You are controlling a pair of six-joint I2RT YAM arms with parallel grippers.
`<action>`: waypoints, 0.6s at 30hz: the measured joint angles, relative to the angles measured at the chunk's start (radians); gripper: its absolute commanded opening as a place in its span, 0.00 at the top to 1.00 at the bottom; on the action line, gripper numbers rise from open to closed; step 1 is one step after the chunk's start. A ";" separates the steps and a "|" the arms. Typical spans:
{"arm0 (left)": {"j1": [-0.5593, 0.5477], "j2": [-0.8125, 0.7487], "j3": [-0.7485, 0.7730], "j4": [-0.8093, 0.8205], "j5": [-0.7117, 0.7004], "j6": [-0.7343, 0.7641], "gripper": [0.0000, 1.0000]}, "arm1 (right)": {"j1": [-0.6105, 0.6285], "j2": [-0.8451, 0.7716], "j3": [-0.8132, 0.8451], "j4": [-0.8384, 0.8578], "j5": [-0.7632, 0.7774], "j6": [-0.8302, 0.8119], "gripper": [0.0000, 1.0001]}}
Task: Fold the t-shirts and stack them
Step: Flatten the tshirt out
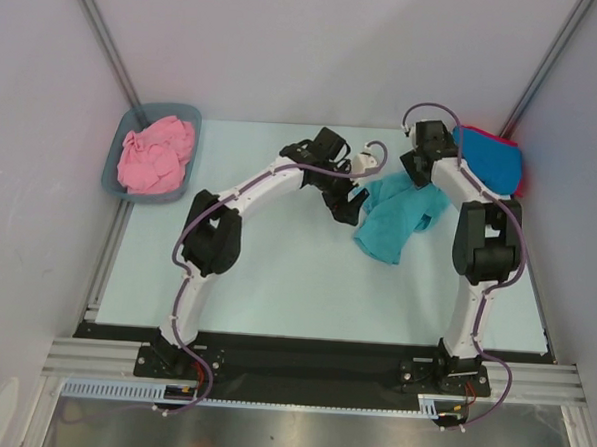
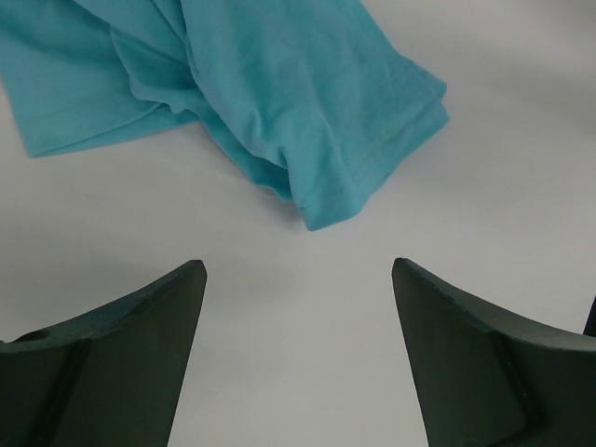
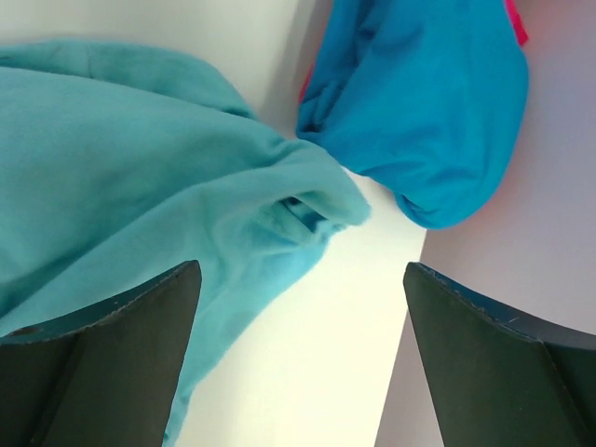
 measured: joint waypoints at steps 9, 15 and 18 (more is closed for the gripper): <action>-0.007 0.103 0.009 0.002 0.093 -0.035 0.14 | -0.034 -0.106 -0.002 -0.011 -0.004 0.033 0.04; -0.032 0.143 0.011 0.003 0.126 -0.043 0.13 | -0.027 -0.130 -0.010 -0.016 -0.007 0.042 0.04; -0.046 0.175 0.032 0.005 0.132 -0.051 0.13 | -0.024 -0.142 -0.033 -0.020 -0.011 0.048 0.04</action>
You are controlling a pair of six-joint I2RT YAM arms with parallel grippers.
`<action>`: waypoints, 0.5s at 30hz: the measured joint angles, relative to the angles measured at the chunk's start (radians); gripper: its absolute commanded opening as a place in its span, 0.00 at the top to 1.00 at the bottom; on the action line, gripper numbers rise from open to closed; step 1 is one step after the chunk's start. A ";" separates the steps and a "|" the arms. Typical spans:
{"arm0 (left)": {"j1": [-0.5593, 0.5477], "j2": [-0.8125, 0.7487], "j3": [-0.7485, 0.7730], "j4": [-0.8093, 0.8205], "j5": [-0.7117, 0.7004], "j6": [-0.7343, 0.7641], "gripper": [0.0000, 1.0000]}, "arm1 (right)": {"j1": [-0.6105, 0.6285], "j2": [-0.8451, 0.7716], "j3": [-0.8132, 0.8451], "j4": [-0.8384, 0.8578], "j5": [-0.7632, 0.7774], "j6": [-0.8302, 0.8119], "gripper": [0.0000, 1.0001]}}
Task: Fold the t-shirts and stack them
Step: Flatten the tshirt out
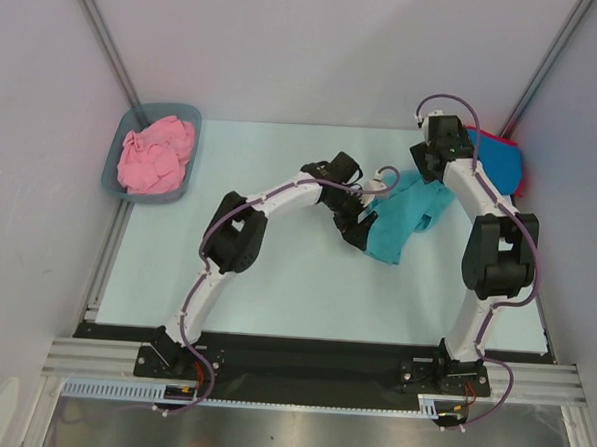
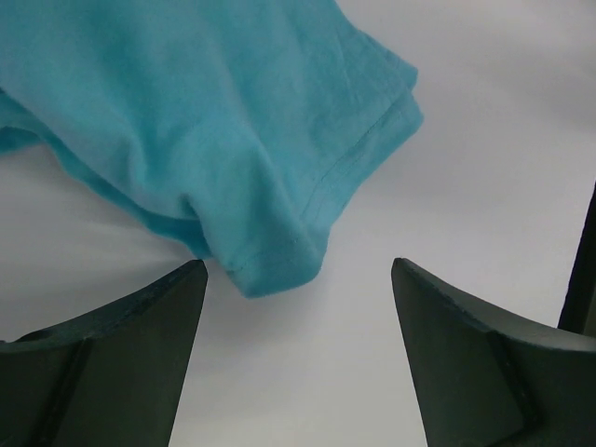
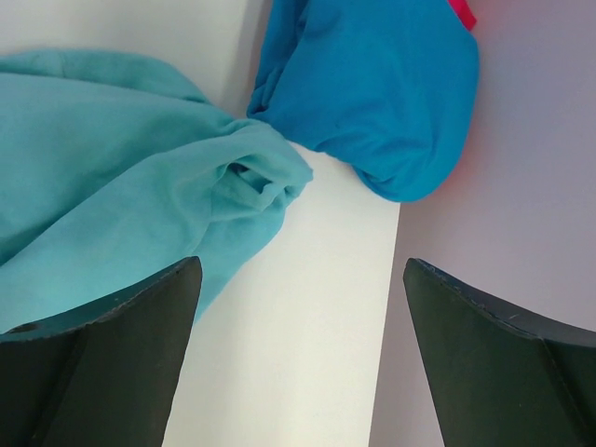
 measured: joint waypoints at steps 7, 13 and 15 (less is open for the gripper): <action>-0.020 0.045 0.016 0.027 -0.008 -0.029 0.49 | 0.005 -0.033 -0.052 -0.009 -0.012 0.011 0.04; -0.023 0.055 0.023 0.067 -0.062 -0.059 1.00 | 0.015 -0.059 -0.068 -0.012 -0.017 0.021 0.04; -0.024 0.055 0.023 0.073 -0.090 -0.061 1.00 | 0.023 -0.061 -0.069 -0.012 -0.020 0.021 0.04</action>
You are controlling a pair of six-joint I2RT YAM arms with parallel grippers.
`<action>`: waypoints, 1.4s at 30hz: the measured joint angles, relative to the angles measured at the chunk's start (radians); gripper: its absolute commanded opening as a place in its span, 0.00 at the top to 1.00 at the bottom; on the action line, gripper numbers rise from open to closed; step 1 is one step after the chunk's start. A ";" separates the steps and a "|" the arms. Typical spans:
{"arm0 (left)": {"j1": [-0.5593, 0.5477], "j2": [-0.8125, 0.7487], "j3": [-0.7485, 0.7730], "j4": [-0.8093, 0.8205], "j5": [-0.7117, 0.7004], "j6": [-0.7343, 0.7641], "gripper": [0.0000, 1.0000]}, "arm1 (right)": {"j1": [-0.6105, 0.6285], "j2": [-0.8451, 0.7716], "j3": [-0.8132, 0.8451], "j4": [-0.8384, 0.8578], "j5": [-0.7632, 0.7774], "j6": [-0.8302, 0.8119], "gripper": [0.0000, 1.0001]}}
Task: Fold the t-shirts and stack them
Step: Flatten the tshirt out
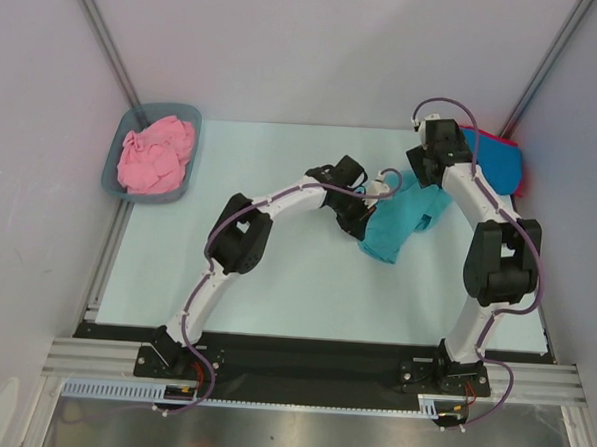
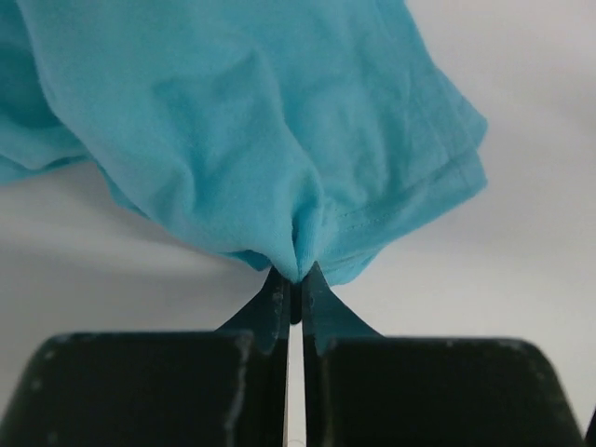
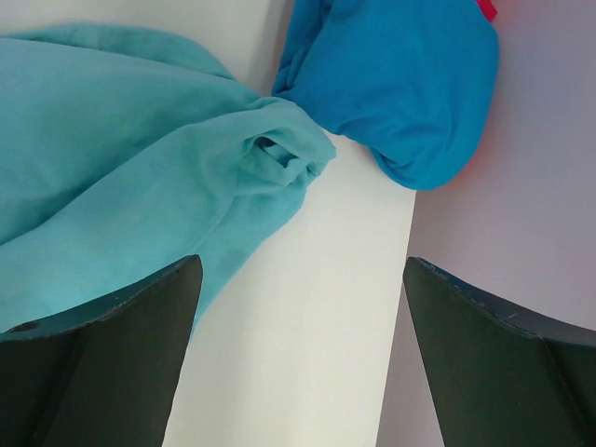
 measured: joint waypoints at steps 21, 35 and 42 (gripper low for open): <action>0.215 -0.352 -0.383 0.312 -1.141 0.268 1.00 | 0.095 -0.002 -0.054 0.005 -0.002 -0.020 0.03; 0.288 -0.315 -0.408 0.377 -1.350 0.367 0.39 | 0.180 -0.012 -0.182 -0.079 -0.150 -0.154 0.02; 0.286 -0.349 -0.489 0.377 -1.300 0.361 0.23 | 0.249 -0.082 -0.326 -0.116 -0.174 -0.231 0.03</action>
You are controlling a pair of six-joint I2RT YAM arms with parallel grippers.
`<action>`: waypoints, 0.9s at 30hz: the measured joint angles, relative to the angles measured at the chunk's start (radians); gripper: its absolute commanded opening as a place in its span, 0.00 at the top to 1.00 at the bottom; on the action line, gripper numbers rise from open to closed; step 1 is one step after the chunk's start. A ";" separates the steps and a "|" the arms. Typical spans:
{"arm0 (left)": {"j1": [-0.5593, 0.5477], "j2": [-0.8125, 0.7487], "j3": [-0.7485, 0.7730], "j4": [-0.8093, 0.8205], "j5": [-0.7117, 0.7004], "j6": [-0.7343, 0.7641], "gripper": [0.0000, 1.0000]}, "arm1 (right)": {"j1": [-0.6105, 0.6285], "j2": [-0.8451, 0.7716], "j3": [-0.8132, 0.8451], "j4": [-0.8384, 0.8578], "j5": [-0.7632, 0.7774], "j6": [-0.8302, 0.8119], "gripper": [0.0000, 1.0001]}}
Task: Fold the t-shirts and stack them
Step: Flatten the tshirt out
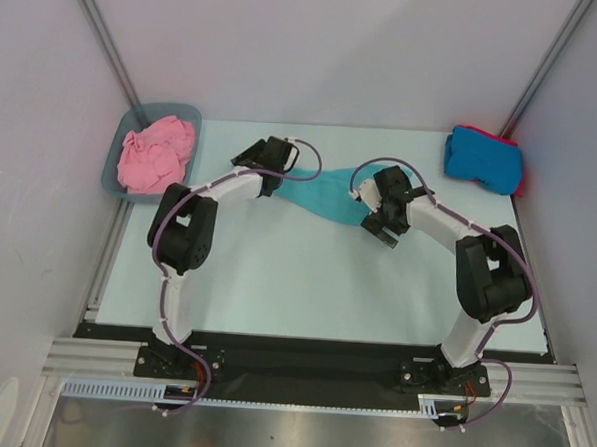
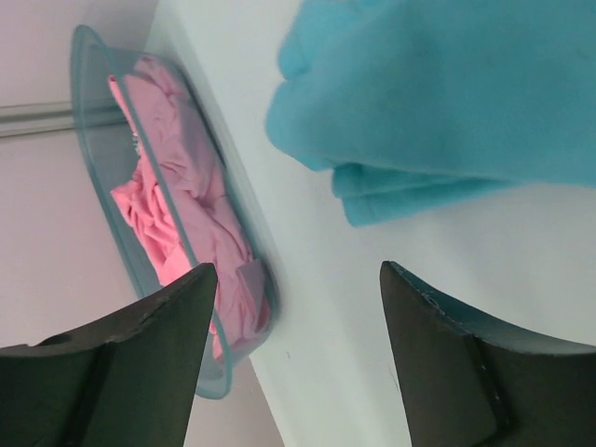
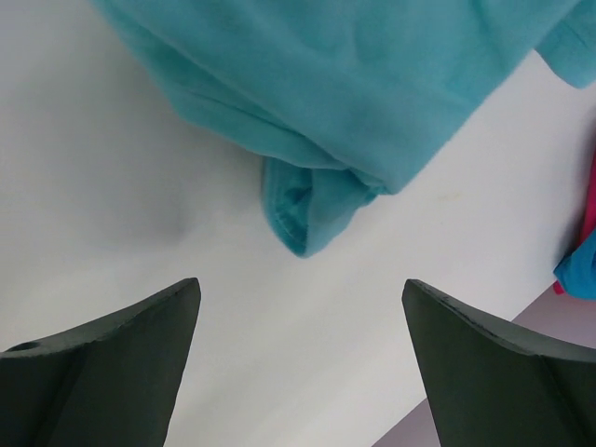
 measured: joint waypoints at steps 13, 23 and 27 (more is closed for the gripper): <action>0.000 -0.214 -0.337 0.153 0.169 0.111 0.27 | 0.076 -0.009 -0.083 0.086 0.052 -0.029 0.03; 0.002 -0.141 -0.399 0.367 0.217 0.215 0.30 | 0.105 0.014 -0.039 0.117 0.065 -0.033 0.03; 0.011 -0.097 -0.386 0.391 0.231 0.244 0.30 | 0.105 0.014 -0.032 0.117 0.069 -0.035 0.04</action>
